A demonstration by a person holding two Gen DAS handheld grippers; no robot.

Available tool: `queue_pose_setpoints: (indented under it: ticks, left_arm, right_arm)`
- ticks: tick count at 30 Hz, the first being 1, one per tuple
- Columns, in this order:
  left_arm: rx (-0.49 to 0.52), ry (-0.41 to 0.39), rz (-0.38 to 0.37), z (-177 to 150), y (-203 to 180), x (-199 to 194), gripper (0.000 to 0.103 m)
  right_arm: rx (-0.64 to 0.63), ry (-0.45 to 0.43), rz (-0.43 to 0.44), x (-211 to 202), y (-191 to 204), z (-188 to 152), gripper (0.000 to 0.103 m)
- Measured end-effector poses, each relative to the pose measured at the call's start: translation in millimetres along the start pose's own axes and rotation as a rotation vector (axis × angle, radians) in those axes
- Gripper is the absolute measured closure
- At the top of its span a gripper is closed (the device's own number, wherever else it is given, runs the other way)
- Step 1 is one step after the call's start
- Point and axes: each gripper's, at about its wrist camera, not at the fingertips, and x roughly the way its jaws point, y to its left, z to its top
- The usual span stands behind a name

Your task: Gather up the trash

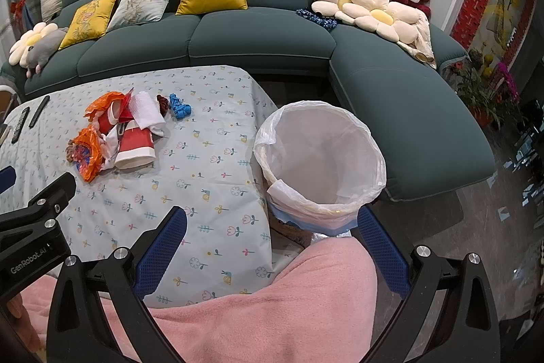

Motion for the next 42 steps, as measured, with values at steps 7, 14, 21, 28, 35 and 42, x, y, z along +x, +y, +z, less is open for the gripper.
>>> queue_pose_setpoints:
  ticks: [7, 14, 21, 28, 35, 42]
  left_arm:
    - [0.000, -0.001, 0.002, 0, 0, 0, 0.008]
    - [-0.001, 0.001, 0.001, 0, 1, 0, 0.008]
    - [0.000, 0.000, 0.000, 1, 0, 0, 0.008]
    - [0.005, -0.020, -0.006, 3, -1, -2, 0.007]
    - [0.003, -0.042, -0.013, 4, -1, 0, 0.007]
    - [0.017, -0.055, -0.025, 4, 0, 8, 0.007]
  right_arm:
    - [-0.001, 0.000, 0.000, 0, 0, 0, 0.007]
    - [0.000, 0.000, -0.001, 0, 0, 0, 0.007]
    - [0.008, -0.005, -0.006, -2, -2, -1, 0.007]
    - [0.028, -0.013, -0.010, -1, -5, 0, 0.007]
    - [0.046, -0.034, -0.019, -3, -7, 3, 0.007]
    - [0.067, -0.059, -0.034, -1, -8, 10, 0.007]
